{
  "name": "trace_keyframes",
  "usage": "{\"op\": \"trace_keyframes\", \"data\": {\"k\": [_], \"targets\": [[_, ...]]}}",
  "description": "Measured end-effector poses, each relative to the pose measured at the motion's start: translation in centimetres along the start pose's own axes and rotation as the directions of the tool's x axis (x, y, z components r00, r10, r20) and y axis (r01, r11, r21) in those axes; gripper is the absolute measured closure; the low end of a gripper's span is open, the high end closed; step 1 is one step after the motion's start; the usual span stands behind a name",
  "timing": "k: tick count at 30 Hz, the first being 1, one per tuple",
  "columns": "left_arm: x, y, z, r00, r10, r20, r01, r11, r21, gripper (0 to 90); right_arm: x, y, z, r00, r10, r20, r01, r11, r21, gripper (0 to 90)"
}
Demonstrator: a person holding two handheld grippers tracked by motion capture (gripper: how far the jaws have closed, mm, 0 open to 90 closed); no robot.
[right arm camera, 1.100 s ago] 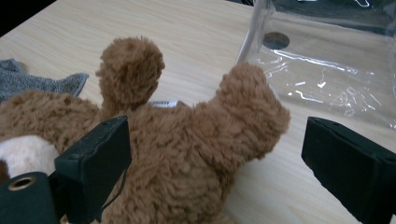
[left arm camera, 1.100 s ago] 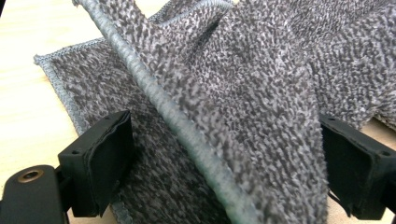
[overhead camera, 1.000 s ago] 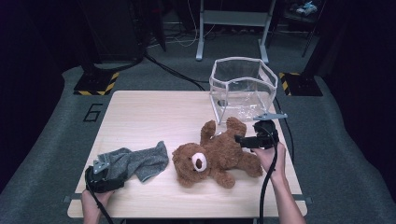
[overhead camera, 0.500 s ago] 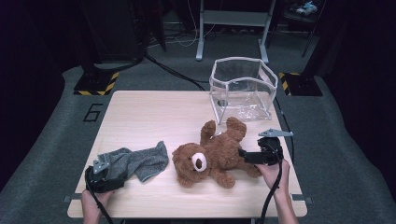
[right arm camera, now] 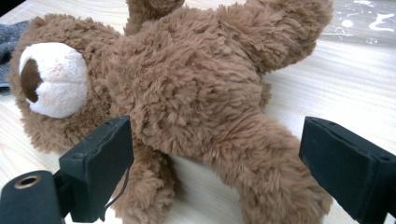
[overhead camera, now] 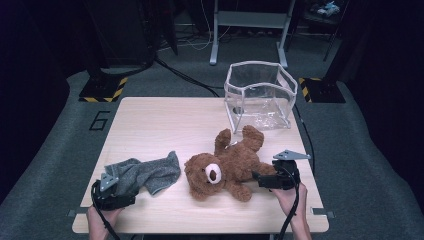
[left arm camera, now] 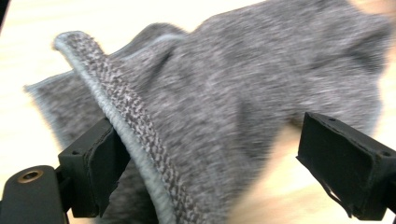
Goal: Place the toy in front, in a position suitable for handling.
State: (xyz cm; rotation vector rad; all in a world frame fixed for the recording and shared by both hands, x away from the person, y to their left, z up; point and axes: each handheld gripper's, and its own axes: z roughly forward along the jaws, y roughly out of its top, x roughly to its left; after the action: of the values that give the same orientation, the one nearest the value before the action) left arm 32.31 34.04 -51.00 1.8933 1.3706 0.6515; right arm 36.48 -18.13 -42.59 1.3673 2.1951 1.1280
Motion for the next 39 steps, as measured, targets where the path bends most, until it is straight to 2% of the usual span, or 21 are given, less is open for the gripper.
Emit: {"op": "trace_keyframes", "data": {"k": [4,9,13,15,17,18,22,24,25,27,28,30,33,39], "targets": [[-1.3,0.2,0.0,0.9997,0.018,0.015,-0.017,0.9996,-0.021,10.3,0.0,-0.5,-0.4,0.9999,0.009,0.005,-0.009,1.0,-0.014,9.4],[-2.8,0.7,-0.2,0.9978,0.036,0.056,-0.034,0.9988,-0.034,10.3,0.0,-1.2,-0.7,0.9998,0.017,0.007,-0.017,1.0,-0.014,9.4],[-4.0,0.9,0.6,0.9957,0.064,0.067,-0.063,0.998,-0.011,10.3,0.1,-1.3,-0.7,0.9999,0.011,0.004,-0.011,1.0,-0.011,9.4],[-4.5,1.1,1.0,0.9956,0.063,0.069,-0.063,0.998,0.004,10.5,0.1,-1.2,-0.7,1.0,0.009,0.004,-0.009,1.0,-0.013,9.4],[-5.0,1.3,1.4,0.9965,0.072,0.042,-0.072,0.9973,0.01,11.2,0.2,-1.1,-0.7,1.0,0.009,0.003,-0.009,1.0,-0.013,9.4],[-5.1,1.5,1.6,0.9967,0.08,0.012,-0.081,0.9965,0.022,12.0,0.2,-1.0,-0.7,1.0,0.008,0.003,-0.008,1.0,-0.01,9.4],[-4.8,1.9,3.0,0.9955,0.092,-0.022,-0.09,0.9929,0.077,16.0,0.3,-0.9,-0.6,1.0,0.002,-0.002,-0.002,1.0,-0.006,9.5],[-4.7,2.0,3.8,0.9953,0.094,-0.021,-0.092,0.9906,0.101,18.2,0.3,-0.8,-0.6,1.0,0.001,-0.002,-0.001,1.0,-0.007,9.5],[-4.7,2.0,4.1,0.9947,0.097,-0.033,-0.093,0.9898,0.108,21.4,0.3,-0.8,-0.6,1.0,0.003,-0.004,-0.003,1.0,-0.008,9.6],[-4.6,2.0,4.2,0.9945,0.1,-0.031,-0.096,0.9896,0.107,24.5,0.3,-0.7,-0.6,1.0,0.001,-0.002,-0.001,1.0,-0.007,9.7],[-4.5,2.0,4.1,0.9948,0.097,-0.03,-0.094,0.9906,0.099,30.4,0.3,-0.7,-0.6,1.0,-0.001,0.003,0.001,1.0,-0.005,9.7],[-4.2,1.9,4.1,0.9958,0.084,-0.037,-0.081,0.9933,0.083,48.7,0.1,-0.6,-0.5,0.9999,0.006,0.012,-0.006,1.0,-0.001,9.7],[-3.6,1.8,4.0,0.9951,0.084,-0.053,-0.08,0.9942,0.072,67.7,-0.5,-0.5,-0.3,0.9996,0.012,0.027,-0.012,1.0,0.003,9.7],[-2.8,1.5,3.9,0.9978,0.059,-0.031,-0.057,0.9973,0.045,78.6,-1.5,-0.6,0.4,0.9987,0.041,0.031,-0.042,0.999,0.018,9.8]]}}
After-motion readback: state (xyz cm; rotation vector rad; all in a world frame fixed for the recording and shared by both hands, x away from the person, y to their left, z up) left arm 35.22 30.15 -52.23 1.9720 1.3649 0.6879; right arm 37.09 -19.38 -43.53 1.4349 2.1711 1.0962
